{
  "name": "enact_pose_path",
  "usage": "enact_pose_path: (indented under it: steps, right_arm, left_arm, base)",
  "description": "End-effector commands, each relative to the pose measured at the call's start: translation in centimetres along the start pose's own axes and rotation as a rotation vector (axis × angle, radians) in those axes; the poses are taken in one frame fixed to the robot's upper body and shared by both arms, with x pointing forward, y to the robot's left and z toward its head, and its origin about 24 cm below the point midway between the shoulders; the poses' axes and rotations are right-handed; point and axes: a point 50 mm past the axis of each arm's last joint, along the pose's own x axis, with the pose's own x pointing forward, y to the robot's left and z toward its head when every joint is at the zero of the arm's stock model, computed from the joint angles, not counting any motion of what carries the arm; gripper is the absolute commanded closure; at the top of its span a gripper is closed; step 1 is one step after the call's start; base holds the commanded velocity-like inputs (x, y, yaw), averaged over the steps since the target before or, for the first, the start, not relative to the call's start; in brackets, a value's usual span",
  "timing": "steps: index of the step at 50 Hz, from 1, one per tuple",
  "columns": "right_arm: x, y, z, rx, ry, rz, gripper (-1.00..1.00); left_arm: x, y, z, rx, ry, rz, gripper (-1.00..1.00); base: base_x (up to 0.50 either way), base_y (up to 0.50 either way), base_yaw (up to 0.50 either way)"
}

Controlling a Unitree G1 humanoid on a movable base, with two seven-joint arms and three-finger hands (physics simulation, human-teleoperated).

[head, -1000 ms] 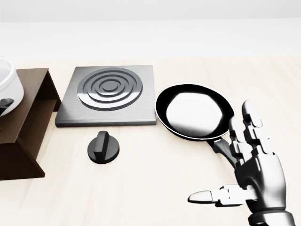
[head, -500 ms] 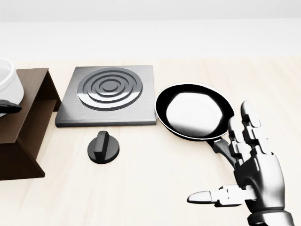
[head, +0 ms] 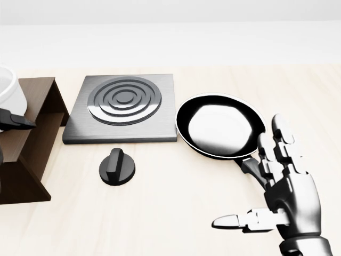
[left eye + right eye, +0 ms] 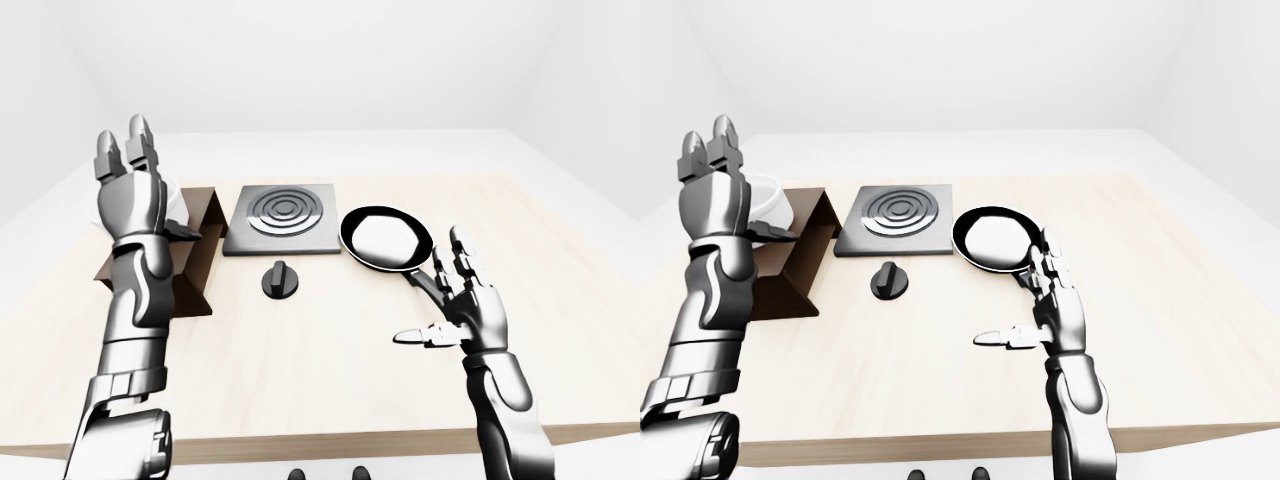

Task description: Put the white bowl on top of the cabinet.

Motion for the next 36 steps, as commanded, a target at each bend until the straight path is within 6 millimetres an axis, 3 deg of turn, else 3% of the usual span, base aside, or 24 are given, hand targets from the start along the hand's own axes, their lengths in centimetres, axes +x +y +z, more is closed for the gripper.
enact_pose_path:
  steps: [1,11,18,19,26,36]
  right_arm:
    - [0.0,0.0,0.1,-0.001,-0.002,0.001,-1.0]
    - [-0.1,0.0,0.2,-0.001,-0.006,0.0,-1.0]
    - [-0.1,0.0,0.3,-0.002,-0.012,-0.002,-1.0]
    - [-0.1,0.0,0.3,-0.002,-0.013,-0.003,-1.0]
    - [0.1,-0.2,0.4,0.0,-0.019,-0.007,-1.0]
    - [0.8,-0.3,1.1,0.001,-0.057,-0.025,-1.0]
  left_arm:
    - [-2.3,3.1,2.9,0.153,-0.147,0.013,-1.0]
    - [-3.8,4.5,3.8,0.266,-0.161,0.006,-1.0]
    - [-5.3,5.7,4.8,0.234,-0.179,0.061,-1.0]
    - [-6.2,6.8,5.8,0.204,-0.212,0.096,-1.0]
    - [-8.7,8.3,7.8,0.107,-0.26,0.133,-1.0]
    - [-11.7,7.3,9.4,-0.109,-0.287,0.101,-1.0]
  base:
    - [0.0,0.0,0.0]
    - [0.0,0.0,0.0]
    - [0.0,0.0,0.0]
    - [0.0,0.0,0.0]
    - [0.0,0.0,0.0]
    - [0.0,0.0,0.0]
